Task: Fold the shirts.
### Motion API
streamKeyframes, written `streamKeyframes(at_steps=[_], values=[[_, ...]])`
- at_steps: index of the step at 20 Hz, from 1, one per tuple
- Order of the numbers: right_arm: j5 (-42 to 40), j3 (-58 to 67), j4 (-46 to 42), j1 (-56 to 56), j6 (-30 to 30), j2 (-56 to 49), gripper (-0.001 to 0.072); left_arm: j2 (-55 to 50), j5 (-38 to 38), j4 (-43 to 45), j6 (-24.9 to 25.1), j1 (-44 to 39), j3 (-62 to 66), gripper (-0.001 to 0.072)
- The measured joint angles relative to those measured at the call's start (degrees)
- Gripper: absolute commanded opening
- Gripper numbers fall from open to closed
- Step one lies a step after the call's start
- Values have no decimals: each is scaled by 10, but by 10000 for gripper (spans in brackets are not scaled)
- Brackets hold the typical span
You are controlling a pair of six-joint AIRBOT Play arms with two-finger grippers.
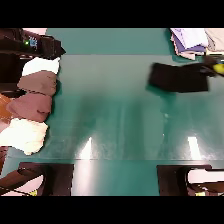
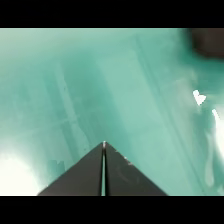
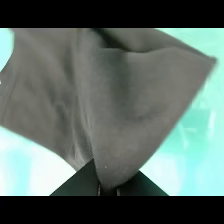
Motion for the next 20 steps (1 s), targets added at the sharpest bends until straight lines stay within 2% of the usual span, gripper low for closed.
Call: streamKeyframes(at_steps=[6,11,12,13,14,15,20], values=[[-47,-176,-45,-226,70,131,18,0,16,-1,0,-4,0,24],[-70,-306,-53,-300,93,212,36,0,24,-1,0,-4,0,25],[-71,-324,-54,-303,95,222,152,0,24,-1,0,-4,0,25],[-71,-337,-54,-304,96,231,378,0,25,-1,0,-4,0,25],[-68,-349,-54,-304,96,238,559,0,25,-1,0,-4,0,25],[-63,-357,-57,-304,93,244,630,0,24,-1,0,-4,0,25],[-23,-357,-109,-331,69,279,628,0,20,-1,0,-4,0,25]])
